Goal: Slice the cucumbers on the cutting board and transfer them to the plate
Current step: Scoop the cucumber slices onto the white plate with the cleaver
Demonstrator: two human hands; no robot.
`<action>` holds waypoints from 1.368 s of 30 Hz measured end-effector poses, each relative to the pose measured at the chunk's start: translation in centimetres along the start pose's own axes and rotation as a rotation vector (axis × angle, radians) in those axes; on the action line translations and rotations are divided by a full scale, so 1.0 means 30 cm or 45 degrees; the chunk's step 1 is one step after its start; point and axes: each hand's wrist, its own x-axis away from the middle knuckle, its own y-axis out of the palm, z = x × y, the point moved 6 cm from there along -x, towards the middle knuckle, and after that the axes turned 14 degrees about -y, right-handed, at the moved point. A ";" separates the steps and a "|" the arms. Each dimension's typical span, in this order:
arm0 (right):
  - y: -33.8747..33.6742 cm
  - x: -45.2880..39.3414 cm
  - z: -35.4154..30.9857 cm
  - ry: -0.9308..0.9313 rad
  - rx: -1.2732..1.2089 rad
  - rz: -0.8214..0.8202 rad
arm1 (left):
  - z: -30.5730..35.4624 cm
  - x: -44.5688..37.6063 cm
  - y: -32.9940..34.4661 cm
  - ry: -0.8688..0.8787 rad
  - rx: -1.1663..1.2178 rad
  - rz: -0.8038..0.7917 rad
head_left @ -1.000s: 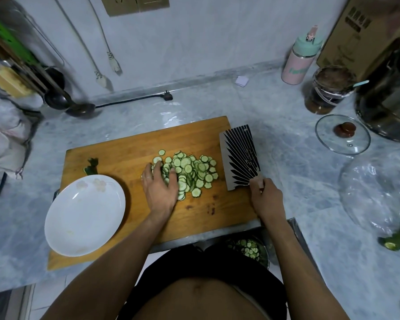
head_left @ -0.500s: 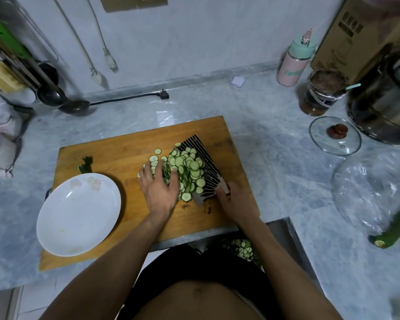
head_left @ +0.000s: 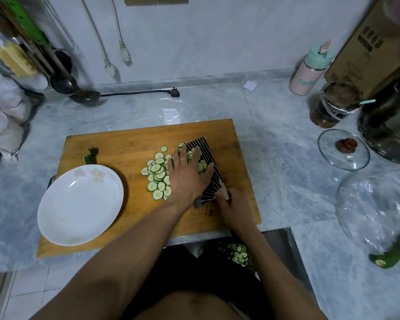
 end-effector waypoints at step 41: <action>0.169 0.023 -0.332 -0.079 -0.184 -0.184 | -0.293 -0.007 -0.286 -0.210 0.417 0.259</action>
